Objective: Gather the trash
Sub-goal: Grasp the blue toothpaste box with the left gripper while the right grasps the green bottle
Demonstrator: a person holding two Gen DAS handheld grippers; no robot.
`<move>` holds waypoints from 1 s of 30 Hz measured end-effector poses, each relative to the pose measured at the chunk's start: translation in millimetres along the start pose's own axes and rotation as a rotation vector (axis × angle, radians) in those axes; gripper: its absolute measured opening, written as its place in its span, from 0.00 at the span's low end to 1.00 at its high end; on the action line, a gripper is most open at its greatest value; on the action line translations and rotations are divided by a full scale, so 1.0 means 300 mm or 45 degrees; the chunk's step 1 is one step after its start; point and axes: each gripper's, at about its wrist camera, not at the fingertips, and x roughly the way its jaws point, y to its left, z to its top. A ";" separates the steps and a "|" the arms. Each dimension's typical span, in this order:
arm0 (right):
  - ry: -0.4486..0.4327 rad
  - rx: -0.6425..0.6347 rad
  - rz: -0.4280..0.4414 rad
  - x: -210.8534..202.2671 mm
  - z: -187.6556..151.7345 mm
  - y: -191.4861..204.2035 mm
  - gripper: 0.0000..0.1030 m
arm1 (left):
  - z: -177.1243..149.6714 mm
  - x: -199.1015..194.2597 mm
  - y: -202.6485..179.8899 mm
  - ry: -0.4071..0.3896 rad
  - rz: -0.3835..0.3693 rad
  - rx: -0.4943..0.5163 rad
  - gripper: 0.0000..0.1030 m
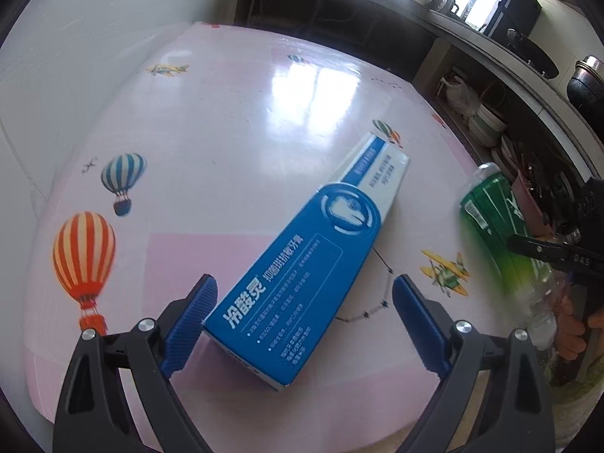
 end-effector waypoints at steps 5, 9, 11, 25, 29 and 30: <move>0.019 0.014 0.059 -0.002 -0.002 -0.025 0.59 | -0.068 -0.036 -0.128 0.124 -0.176 0.072 0.89; 0.054 0.036 0.106 0.022 -0.001 -0.028 0.60 | -0.053 -0.057 -0.217 0.093 -0.174 0.177 0.89; 0.052 0.029 0.106 0.018 -0.002 -0.026 0.60 | -0.022 -0.046 -0.244 0.067 -0.107 0.210 0.89; 0.038 -0.065 0.049 -0.032 -0.016 -0.018 0.57 | 0.041 0.121 -0.249 0.169 0.214 0.235 0.50; 0.007 0.065 0.068 -0.043 -0.025 -0.052 0.57 | -0.003 0.096 -0.246 0.154 0.237 0.160 0.45; 0.003 0.113 0.085 -0.045 -0.027 -0.061 0.57 | -0.012 0.087 -0.250 0.147 0.230 0.143 0.44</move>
